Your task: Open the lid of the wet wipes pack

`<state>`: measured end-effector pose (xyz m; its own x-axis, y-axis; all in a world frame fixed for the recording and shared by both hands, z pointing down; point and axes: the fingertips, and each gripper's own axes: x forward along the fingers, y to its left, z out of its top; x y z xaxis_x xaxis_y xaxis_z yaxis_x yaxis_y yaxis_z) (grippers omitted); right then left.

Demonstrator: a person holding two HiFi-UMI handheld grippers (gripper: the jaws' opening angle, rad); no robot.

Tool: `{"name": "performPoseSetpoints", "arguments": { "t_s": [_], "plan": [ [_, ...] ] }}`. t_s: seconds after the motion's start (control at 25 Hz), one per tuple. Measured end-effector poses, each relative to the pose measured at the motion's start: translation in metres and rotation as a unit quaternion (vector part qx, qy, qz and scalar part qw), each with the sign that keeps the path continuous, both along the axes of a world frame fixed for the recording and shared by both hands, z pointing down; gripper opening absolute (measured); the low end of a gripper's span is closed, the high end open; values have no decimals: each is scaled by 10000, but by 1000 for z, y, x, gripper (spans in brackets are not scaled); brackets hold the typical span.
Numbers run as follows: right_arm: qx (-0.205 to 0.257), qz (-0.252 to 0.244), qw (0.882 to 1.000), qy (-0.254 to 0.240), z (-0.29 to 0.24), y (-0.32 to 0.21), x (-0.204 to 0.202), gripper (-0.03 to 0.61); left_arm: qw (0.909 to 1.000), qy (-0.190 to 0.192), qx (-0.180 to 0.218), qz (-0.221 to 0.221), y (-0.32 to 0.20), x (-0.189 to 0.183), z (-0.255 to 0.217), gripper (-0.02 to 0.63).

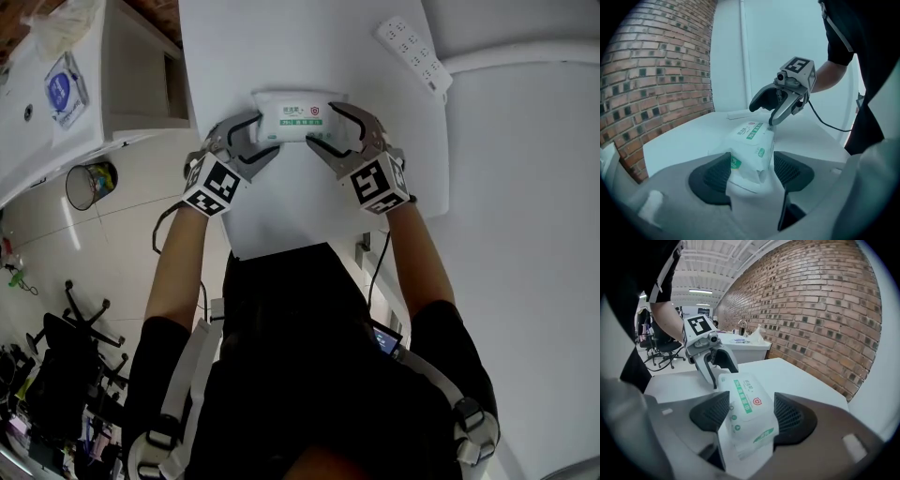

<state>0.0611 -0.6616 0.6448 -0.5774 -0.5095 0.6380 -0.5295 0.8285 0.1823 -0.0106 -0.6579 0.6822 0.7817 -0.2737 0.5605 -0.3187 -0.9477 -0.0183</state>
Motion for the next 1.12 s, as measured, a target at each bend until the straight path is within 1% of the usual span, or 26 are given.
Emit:
{"name": "performPoseSetpoints", "arguments": {
  "t_s": [0.12, 0.28, 0.44, 0.64, 0.68, 0.76, 0.8, 0.88, 1.0, 1.04, 1.12],
  "plan": [
    [74, -238, 9995, 175, 1, -6, -4, 295, 9997, 183, -134, -130, -2, 0, 0, 295],
    [93, -612, 9973, 403, 12, -2, -13, 291, 9993, 247, -207, -193, -4, 1, 3, 293],
    [183, -801, 9947, 613, 17, 0, -17, 275, 9993, 226, -222, -189, -4, 2, 5, 293],
    [211, -1125, 9900, 822, 15, -1, -21, 270, 9996, 154, -244, -40, -3, 1, 6, 290],
    [188, -1172, 9893, 845, 15, -2, -22, 250, 9996, 145, -253, -14, -2, 1, 6, 290],
    [70, -1328, 9871, 895, 18, -1, -24, 241, 9996, 123, -266, 23, -2, 1, 7, 290],
    [39, -1441, 9852, 931, 20, 1, -25, 221, 9995, 124, -277, 28, -1, 1, 7, 290],
    [136, -1695, 9799, 1047, 21, 4, -27, 213, 9995, 131, -276, 23, -1, 1, 7, 290],
    [371, -2013, 9712, 1221, 21, 9, -30, 158, 9995, 151, -271, -6, -2, 1, 7, 290],
    [393, -2039, 9704, 1233, 22, 10, -30, 155, 9995, 156, -279, -9, -2, 1, 7, 290],
    [290, -1962, 9732, 1162, 23, 9, -29, 156, 9995, 144, -291, 7, -2, 1, 7, 289]
  ]
}}
